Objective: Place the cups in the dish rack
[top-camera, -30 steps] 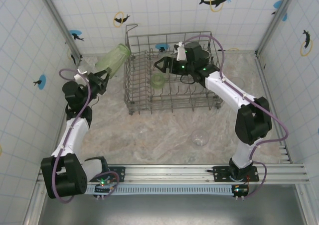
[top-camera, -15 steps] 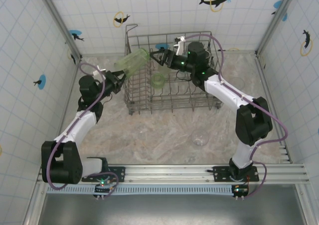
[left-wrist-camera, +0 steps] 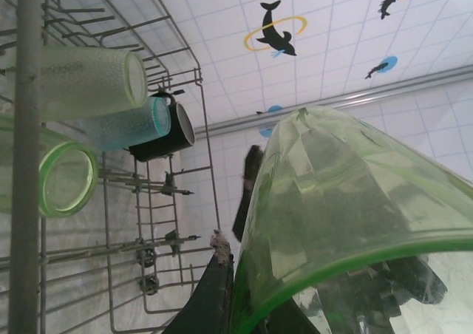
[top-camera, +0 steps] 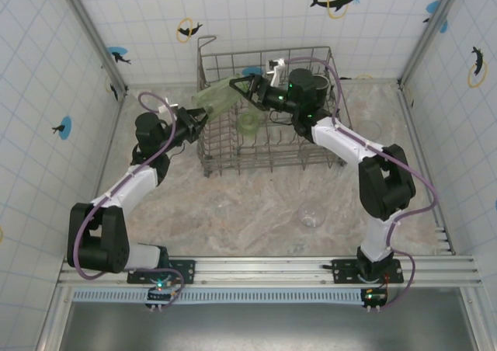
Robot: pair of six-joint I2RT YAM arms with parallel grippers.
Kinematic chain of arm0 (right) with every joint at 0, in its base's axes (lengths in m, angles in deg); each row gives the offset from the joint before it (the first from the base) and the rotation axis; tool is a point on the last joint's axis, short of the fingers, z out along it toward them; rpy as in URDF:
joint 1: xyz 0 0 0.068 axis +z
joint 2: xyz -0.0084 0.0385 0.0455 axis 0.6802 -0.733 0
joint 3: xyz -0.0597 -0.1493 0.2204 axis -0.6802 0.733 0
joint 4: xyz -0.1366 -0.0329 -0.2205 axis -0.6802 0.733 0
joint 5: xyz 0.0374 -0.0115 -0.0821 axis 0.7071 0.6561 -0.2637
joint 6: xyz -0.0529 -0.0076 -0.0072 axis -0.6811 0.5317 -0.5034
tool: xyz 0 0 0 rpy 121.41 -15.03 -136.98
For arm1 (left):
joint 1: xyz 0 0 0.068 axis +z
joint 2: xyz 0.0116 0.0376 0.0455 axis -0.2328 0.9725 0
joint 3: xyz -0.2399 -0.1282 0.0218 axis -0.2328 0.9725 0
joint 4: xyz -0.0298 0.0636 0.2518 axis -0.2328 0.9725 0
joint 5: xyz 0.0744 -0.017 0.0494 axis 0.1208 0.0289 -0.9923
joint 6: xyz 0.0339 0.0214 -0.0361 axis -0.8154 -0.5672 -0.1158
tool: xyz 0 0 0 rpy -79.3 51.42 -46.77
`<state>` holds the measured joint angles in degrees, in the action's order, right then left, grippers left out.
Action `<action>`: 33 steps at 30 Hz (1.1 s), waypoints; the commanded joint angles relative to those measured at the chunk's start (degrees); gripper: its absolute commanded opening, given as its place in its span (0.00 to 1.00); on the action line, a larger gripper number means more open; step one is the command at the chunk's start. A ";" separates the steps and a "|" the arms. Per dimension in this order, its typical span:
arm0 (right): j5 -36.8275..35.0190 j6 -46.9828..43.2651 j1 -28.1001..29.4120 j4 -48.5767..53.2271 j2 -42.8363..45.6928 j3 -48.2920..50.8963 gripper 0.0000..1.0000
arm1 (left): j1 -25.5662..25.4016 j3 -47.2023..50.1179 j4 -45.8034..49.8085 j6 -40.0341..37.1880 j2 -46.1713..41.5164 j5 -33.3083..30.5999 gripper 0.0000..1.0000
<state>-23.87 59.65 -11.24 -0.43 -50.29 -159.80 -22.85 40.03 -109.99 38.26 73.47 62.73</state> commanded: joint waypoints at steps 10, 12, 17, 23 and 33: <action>2.35 9.71 0.89 -9.87 -4.47 -2.42 0.92 | -1.17 -1.69 -5.03 -0.96 0.98 1.62 0.00; 2.33 11.13 1.15 -11.30 -5.30 -2.74 0.90 | -1.24 -1.54 -4.54 -1.40 1.08 1.82 0.00; 2.34 13.33 1.60 -14.40 -6.99 -3.94 0.85 | -1.42 -1.19 -4.08 -1.93 1.74 2.94 0.00; 2.93 15.17 2.12 -15.94 -8.77 -5.56 0.66 | -1.63 -1.11 -2.31 -3.23 2.50 3.83 0.05; 1.40 11.72 0.04 -13.46 -4.79 -1.58 0.39 | -1.60 -1.62 6.93 -10.35 -0.47 -0.14 0.68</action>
<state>-21.92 75.65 -10.35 -15.00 -57.39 -162.94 -24.29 38.23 -110.02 33.53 72.64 64.48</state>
